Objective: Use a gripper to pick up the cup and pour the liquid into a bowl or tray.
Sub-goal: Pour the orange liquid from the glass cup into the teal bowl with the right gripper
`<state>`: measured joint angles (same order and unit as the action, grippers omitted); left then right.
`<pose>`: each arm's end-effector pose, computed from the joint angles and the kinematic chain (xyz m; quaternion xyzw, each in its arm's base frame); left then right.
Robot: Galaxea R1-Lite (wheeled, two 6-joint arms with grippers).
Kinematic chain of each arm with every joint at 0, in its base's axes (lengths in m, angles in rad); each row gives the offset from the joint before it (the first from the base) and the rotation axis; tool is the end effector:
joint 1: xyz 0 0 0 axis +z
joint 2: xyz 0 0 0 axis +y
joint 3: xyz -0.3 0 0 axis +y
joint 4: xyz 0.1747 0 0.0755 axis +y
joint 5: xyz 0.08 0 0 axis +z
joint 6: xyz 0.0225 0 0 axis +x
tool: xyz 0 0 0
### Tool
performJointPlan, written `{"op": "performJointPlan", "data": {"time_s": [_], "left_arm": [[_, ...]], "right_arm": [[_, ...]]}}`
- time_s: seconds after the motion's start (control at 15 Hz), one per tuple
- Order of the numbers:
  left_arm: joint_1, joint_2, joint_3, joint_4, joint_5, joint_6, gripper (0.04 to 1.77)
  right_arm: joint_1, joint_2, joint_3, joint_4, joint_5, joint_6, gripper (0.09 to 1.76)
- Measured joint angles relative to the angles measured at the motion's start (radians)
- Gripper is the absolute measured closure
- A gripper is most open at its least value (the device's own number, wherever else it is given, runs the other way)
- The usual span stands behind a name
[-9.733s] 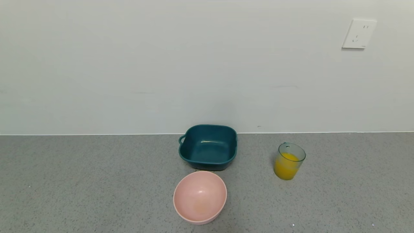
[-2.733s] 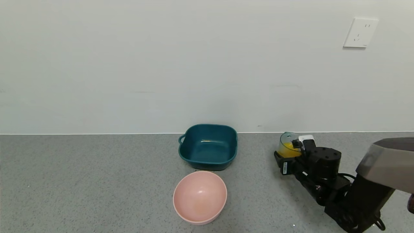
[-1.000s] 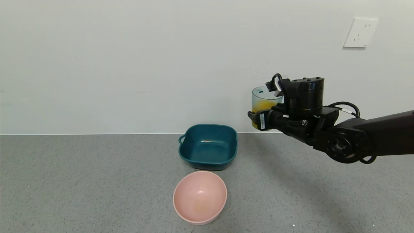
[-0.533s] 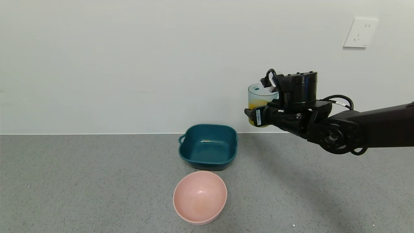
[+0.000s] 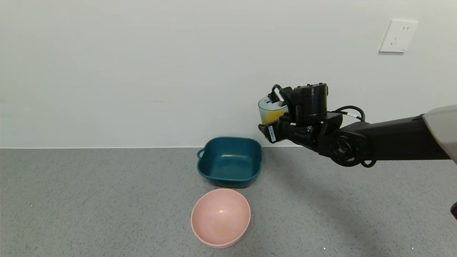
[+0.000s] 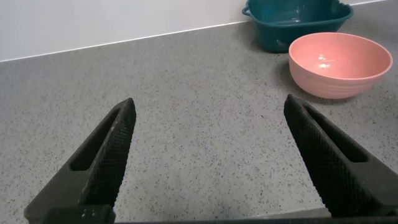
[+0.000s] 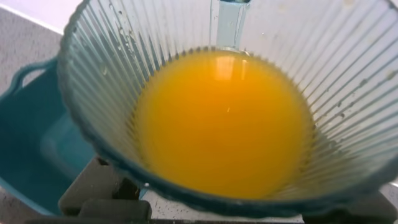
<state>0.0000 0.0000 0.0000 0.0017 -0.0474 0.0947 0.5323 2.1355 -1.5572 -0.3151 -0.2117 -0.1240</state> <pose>-0.0228 -0.0011 0.0753 0.0473 -0.0003 -0.0237 0.9986 0.3872 0.2226 0.1946 -0.1082 0.1122 0.1655 0.9738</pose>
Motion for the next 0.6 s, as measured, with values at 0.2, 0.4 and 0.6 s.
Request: {"op": "performJointPlan", "data": {"time_s": [0.2,0.4,0.6], "left_arm": [[0.000,0.000,0.000,0.000,0.000,0.000,0.09],[0.000,0.000,0.000,0.000,0.000,0.000,0.09],[0.000,0.000,0.000,0.000,0.000,0.000,0.09]], "right_arm": [[0.010,0.036,-0.064,0.041,-0.006,-0.019,0.50],[0.012,0.072,-0.109,0.044,-0.009,-0.067,0.50],[0.017,0.095,-0.119,0.044,-0.010,-0.101,0.50]]}}
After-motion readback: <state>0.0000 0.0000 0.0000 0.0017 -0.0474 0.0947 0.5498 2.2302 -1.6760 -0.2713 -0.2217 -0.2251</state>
